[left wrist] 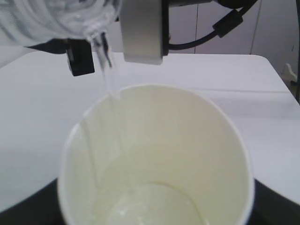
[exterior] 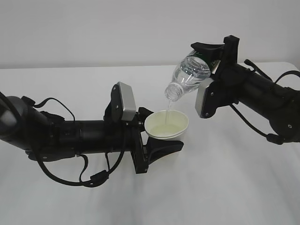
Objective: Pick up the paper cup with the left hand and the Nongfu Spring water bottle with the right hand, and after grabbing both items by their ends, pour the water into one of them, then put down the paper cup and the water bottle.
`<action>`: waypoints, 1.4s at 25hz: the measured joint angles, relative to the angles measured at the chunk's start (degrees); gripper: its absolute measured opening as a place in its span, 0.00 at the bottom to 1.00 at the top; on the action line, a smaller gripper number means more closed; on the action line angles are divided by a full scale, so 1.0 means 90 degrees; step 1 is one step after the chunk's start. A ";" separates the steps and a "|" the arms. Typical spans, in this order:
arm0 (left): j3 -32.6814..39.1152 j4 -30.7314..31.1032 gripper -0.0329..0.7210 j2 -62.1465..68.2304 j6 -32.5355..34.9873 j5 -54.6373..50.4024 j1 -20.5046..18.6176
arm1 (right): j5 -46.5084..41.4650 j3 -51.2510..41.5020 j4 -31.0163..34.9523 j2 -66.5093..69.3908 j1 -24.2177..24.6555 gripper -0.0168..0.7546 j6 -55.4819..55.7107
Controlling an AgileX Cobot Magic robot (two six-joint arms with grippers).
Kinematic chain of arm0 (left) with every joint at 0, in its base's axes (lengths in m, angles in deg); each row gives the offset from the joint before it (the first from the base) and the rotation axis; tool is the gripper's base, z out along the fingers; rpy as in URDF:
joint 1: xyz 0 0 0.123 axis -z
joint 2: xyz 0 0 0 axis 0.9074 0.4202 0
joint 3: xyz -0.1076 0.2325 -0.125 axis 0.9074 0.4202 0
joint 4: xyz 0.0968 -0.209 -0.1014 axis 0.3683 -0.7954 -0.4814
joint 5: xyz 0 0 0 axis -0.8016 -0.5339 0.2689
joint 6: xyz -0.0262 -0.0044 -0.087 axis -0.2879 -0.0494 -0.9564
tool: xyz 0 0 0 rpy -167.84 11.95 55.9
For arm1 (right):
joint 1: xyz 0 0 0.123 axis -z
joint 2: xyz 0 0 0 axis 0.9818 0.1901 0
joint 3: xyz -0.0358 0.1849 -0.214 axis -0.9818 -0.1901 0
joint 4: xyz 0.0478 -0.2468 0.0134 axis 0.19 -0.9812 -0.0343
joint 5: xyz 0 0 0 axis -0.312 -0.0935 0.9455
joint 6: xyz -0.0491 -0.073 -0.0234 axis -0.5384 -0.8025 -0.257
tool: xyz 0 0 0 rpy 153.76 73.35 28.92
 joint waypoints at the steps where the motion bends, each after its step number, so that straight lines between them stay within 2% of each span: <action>1: 0.0000 0.0000 0.68 0.0000 0.0000 0.0000 0.0000 | 0.0000 0.0000 0.0000 0.0000 0.0000 0.64 0.0000; 35: 0.0000 0.0000 0.68 0.0000 0.0000 -0.0004 0.0000 | 0.0004 0.0000 0.0014 0.0000 0.0000 0.64 -0.0381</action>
